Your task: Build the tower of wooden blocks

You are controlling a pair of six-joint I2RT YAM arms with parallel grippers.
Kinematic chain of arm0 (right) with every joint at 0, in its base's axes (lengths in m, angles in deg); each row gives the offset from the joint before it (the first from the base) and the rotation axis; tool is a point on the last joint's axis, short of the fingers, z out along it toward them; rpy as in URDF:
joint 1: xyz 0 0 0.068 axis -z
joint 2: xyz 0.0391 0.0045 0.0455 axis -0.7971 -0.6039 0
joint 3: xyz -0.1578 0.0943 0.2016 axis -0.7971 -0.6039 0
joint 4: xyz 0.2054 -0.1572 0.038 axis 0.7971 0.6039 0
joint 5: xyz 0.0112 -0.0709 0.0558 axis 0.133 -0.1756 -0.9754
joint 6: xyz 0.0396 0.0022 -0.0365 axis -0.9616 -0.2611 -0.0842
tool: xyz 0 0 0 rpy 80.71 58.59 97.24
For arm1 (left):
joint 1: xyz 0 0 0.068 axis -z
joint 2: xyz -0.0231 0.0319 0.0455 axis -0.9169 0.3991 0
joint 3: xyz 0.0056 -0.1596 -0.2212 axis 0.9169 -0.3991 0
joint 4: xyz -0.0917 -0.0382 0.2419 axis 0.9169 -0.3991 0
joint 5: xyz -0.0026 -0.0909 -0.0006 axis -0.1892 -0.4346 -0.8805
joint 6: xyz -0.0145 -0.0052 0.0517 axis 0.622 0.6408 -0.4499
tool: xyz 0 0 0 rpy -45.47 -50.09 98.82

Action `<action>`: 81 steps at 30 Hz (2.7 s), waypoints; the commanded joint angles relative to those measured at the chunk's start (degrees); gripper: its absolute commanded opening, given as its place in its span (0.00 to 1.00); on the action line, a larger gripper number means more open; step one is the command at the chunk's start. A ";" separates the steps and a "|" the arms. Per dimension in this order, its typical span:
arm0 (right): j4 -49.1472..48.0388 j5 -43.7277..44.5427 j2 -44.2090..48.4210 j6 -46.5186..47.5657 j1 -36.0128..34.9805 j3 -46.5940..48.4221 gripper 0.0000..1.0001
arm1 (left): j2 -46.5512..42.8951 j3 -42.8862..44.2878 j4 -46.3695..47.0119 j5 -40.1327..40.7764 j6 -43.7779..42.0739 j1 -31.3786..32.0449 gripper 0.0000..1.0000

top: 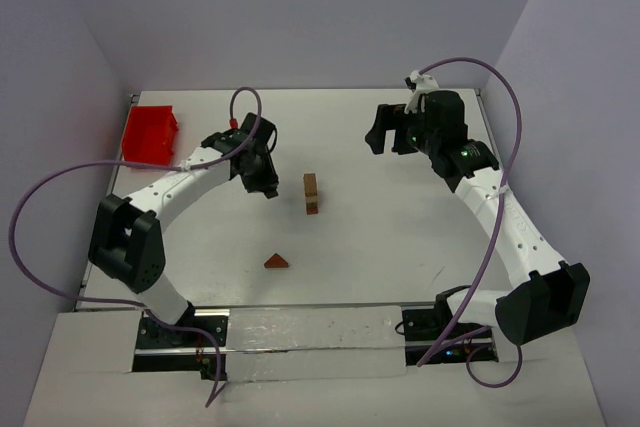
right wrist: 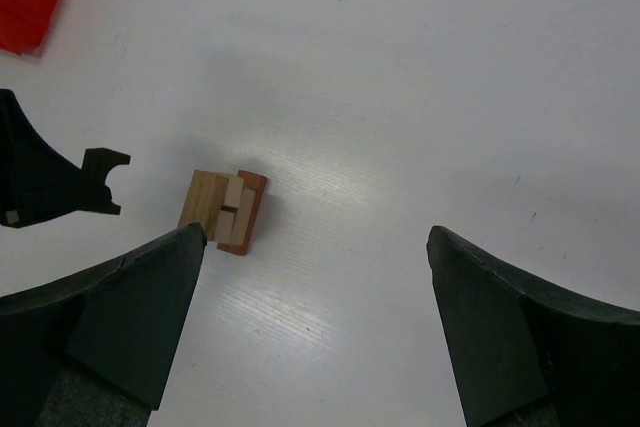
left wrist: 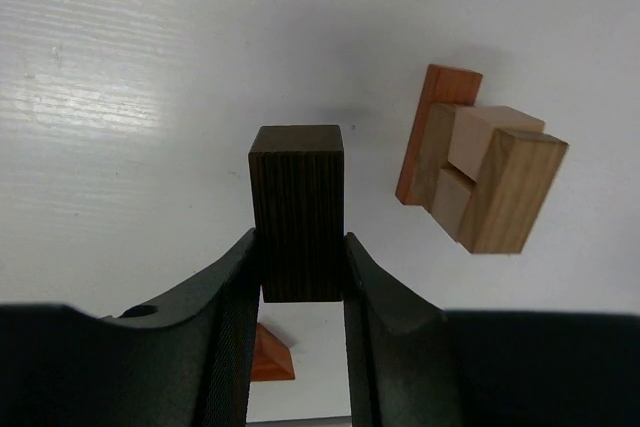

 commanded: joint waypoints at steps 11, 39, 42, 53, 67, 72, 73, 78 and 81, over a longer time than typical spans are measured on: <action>-0.50 -0.61 0.14 0.38 -0.32 0.09 1.00 | 10.65 4.25 1.83 -2.78 1.55 -1.47 0.00; 0.69 -9.78 -0.39 3.32 -0.41 2.21 1.00 | 12.18 -2.01 3.77 -4.31 -4.41 -1.55 0.37; 1.24 -10.76 -0.56 4.16 -0.38 2.82 1.00 | 11.39 -2.63 4.28 -5.28 -4.69 -1.56 0.49; 4.80 -20.45 -1.83 14.91 -0.62 9.86 1.00 | -1.87 3.16 1.46 -15.05 -13.46 -3.89 0.99; 26.18 -17.45 -24.93 43.57 -18.81 37.05 1.00 | -24.60 -0.55 0.94 -48.53 -31.91 -41.02 0.99; 32.63 -21.74 -37.63 52.36 -22.32 44.74 1.00 | -25.43 0.04 -2.47 -60.13 -37.34 -47.33 0.94; 31.94 -23.04 -39.29 53.43 -22.40 44.83 1.00 | -25.61 -0.84 -2.54 -64.22 -37.75 -48.69 0.94; 27.43 -25.32 -45.21 57.67 -23.24 43.84 1.00 | -25.33 -2.64 -2.35 -75.48 -38.79 -51.93 0.93; 26.58 -24.75 -48.46 58.95 -24.26 45.22 1.00 | -25.83 -3.99 -0.43 -76.85 -37.98 -52.30 0.93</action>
